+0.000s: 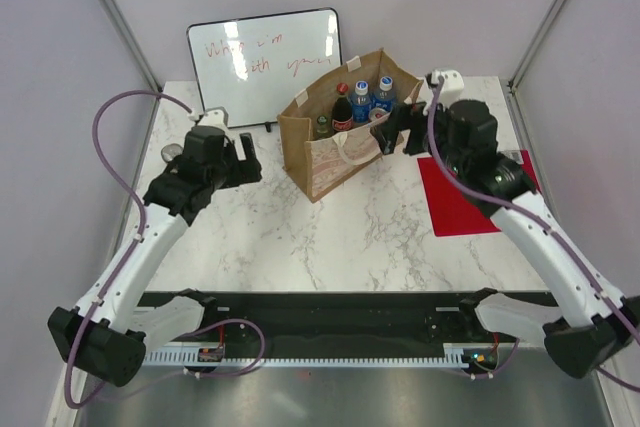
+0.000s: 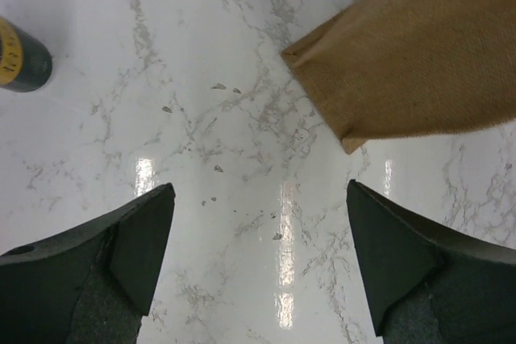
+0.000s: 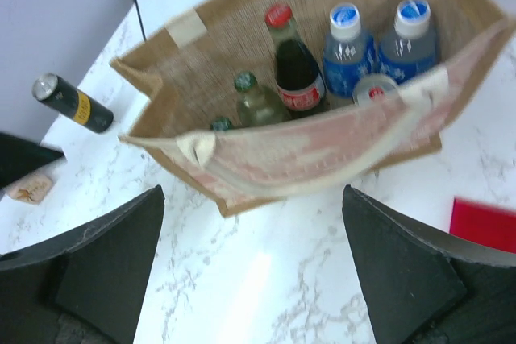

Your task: Place the beverage into the canvas bag

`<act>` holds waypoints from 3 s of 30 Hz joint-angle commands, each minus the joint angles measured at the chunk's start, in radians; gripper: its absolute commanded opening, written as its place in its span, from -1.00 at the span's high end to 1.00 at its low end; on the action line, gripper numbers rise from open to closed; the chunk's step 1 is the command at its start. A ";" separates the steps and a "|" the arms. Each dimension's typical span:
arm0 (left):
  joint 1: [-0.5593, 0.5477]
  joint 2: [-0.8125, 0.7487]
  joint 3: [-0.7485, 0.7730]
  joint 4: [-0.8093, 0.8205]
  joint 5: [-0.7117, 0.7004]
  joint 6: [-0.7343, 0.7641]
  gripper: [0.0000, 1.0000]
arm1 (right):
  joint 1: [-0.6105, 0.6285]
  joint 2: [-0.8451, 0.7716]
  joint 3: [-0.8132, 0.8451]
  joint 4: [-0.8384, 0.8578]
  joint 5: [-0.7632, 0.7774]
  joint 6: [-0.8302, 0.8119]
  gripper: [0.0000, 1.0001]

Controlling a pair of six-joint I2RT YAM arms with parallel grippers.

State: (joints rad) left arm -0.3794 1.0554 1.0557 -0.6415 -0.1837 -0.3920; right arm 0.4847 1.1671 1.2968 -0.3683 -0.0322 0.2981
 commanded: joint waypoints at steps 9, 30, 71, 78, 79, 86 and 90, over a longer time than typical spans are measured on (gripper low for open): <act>0.419 0.146 0.132 -0.047 -0.043 -0.088 -0.95 | 0.028 -0.247 -0.277 0.132 -0.055 -0.019 -0.96; 0.565 0.492 0.306 0.020 -0.082 -0.050 -0.79 | 0.161 -0.311 -0.300 0.137 -0.012 -0.063 -0.96; 0.456 0.404 0.271 0.036 0.035 0.117 0.95 | 0.170 -0.250 -0.313 0.155 -0.022 -0.056 -0.96; 0.312 0.298 0.329 -0.067 0.023 0.154 0.95 | 0.172 -0.242 -0.326 0.164 0.024 -0.056 -0.96; 0.266 0.289 0.357 -0.090 0.014 0.157 0.95 | 0.170 -0.241 -0.326 0.164 0.026 -0.053 -0.96; 0.079 0.275 0.654 -0.260 -0.026 0.131 0.95 | 0.172 -0.248 -0.314 0.163 0.071 -0.044 -0.96; 0.024 0.287 0.829 -0.300 0.003 0.104 0.95 | 0.170 -0.271 -0.317 0.164 0.146 -0.001 -0.96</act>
State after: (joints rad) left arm -0.3264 1.3865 1.7016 -0.9489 -0.1799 -0.2794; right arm 0.6510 0.9283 0.9741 -0.2420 0.0288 0.2550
